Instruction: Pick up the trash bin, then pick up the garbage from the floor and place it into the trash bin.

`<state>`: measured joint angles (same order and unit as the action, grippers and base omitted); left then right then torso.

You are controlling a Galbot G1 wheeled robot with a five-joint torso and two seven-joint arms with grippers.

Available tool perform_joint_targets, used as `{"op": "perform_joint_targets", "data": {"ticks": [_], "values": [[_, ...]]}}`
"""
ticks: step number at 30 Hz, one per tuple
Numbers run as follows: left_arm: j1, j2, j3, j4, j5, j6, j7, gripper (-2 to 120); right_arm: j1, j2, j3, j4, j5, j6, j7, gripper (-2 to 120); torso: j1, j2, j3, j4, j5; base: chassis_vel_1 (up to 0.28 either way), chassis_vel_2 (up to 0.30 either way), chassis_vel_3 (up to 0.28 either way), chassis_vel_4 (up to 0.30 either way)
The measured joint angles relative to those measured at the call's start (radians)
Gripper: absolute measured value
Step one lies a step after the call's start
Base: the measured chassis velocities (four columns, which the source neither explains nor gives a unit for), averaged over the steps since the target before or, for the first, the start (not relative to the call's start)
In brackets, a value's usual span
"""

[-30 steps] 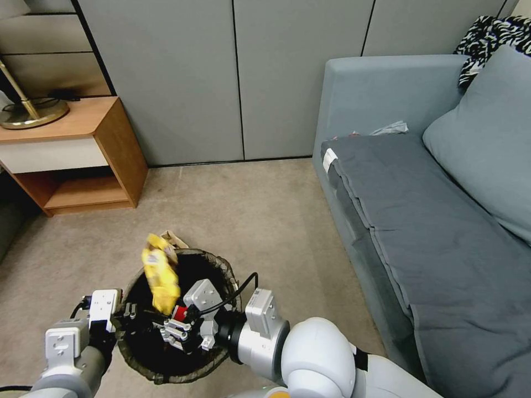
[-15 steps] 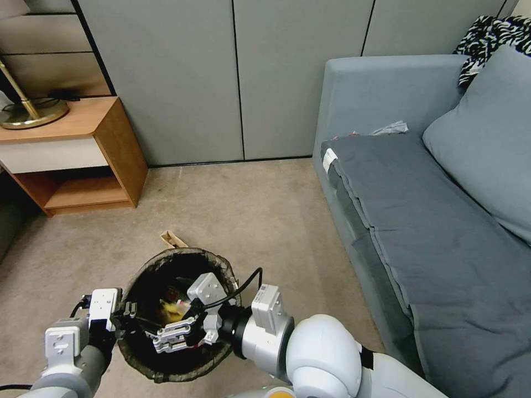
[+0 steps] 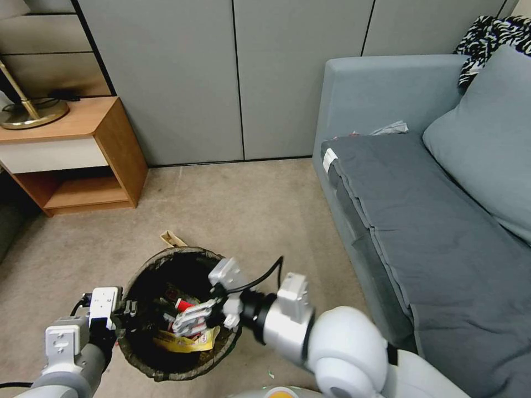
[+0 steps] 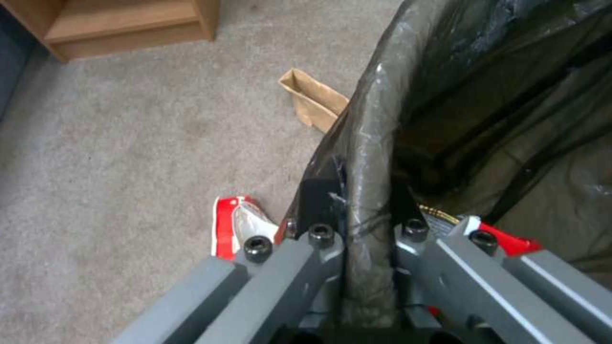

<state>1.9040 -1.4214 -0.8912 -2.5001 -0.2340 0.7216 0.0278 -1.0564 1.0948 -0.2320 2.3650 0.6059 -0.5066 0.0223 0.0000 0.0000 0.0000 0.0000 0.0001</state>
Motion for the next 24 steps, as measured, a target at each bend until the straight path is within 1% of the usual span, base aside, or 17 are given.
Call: {"op": "perform_joint_targets", "data": {"ticks": [1,2,4,7,9,10,11,13,14,15,16,18,19,20,22,23,24], "values": [[0.0,0.0,-0.001,0.0,0.0,0.0,0.0,1,-0.016,-0.016,0.021,0.003,-0.016,0.048,-0.004,100,0.0,0.0,0.0,0.0,0.0,0.0,0.0,0.0,0.0],[0.0,0.0,-0.001,0.0,0.0,0.0,0.0,1,-0.016,-0.016,0.021,0.003,-0.016,0.048,-0.004,100,0.0,0.0,0.0,0.0,0.0,0.0,0.0,0.0,0.0],[-0.001,-0.001,-0.002,0.0,-0.001,0.0,0.0,1,-0.069,-0.037,0.084,0.013,-0.055,0.132,-0.005,100,0.0,0.0,0.0,0.0,0.0001,0.0,0.0,0.0,0.0],[-0.001,-0.002,-0.003,0.0,-0.001,0.0,0.001,1,-0.117,-0.035,0.14,0.025,-0.072,0.154,-0.001,100,0.0,0.0,0.0,0.0,0.0,0.0,0.0,0.0,0.0],[0.001,-0.002,-0.005,0.0,-0.001,0.0,0.003,1,-0.193,-0.021,0.226,0.033,-0.121,0.2,0.001,100,0.0,0.0,0.0,-0.0002,0.0001,0.0,0.0,0.0,0.0],[0.001,-0.002,-0.005,0.0,-0.001,0.0,0.003,1,-0.193,-0.021,0.226,0.033,-0.121,0.2,0.001,100,0.0,0.0,0.0,-0.0002,0.0001,0.0,0.0,0.0,0.0],[0.002,-0.002,-0.005,0.0,-0.001,0.0,0.003,1,-0.21,-0.016,0.249,0.033,-0.136,0.212,0.002,100,0.0,0.0,0.0,-0.0002,0.0,0.0,0.0,0.0,0.0],[0.003,-0.002,-0.005,0.0,-0.001,-0.001,0.006,1,-0.277,0.015,0.352,0.031,-0.187,0.256,0.017,100,0.0,0.0,0.0,-0.0001,0.0,0.0,0.0,0.0,0.0],[0.003,-0.002,-0.005,0.0,-0.001,-0.001,0.006,1,-0.277,0.015,0.352,0.031,-0.187,0.256,0.017,100,0.0,0.0,0.0,-0.0001,0.0,0.0,0.0,0.0,0.0],[0.004,-0.002,-0.005,0.0,-0.001,-0.003,0.01,1,-0.308,0.038,0.412,0.025,-0.22,0.278,0.023,100,0.0,0.0,0.0,-0.0001,0.0,0.0,0.0,0.0,0.0],[0.004,-0.002,-0.005,0.0,-0.001,-0.003,0.01,1,-0.308,0.038,0.412,0.025,-0.22,0.278,0.023,100,0.0,0.0,0.0,-0.0001,0.0,0.0,0.0,0.0,0.0],[0.005,-0.002,-0.005,0.0,-0.001,-0.005,0.013,1,-0.351,0.068,0.491,0.014,-0.28,0.308,0.025,100,0.0,0.0,0.0,0.0,0.0,0.0,0.0,0.0,0.0],[0.005,-0.002,-0.005,0.0,-0.001,-0.005,0.013,1,-0.351,0.068,0.491,0.014,-0.28,0.308,0.025,100,0.0,0.0,0.0,0.0,0.0,0.0,0.0,0.0,0.0],[0.006,-0.001,-0.005,0.0,0.0,-0.006,0.014,1,-0.383,0.083,0.531,0.009,-0.32,0.326,0.025,100,0.0,0.0,0.0,0.0,0.0,0.0,0.0,0.0,0.0],[0.006,-0.001,-0.005,0.0,0.0,-0.007,0.015,1,-0.416,0.097,0.564,0.004,-0.358,0.342,0.024,100,0.0,0.0,0.0,0.0004,-0.0001,0.0,0.0,0.0,0.0],[0.006,-0.001,-0.005,0.0,0.0,-0.007,0.015,1,-0.416,0.097,0.564,0.004,-0.358,0.342,0.024,100,0.0,0.0,0.0,0.0004,-0.0001,0.0,0.0,0.0,0.0],[0.006,0.0,-0.004,0.0,0.0,-0.008,0.016,1,-0.452,0.109,0.589,0.0,-0.387,0.359,0.022,100,0.0,0.0,0.0,0.0,-0.0001,0.0,0.0,0.0,0.0]]}}
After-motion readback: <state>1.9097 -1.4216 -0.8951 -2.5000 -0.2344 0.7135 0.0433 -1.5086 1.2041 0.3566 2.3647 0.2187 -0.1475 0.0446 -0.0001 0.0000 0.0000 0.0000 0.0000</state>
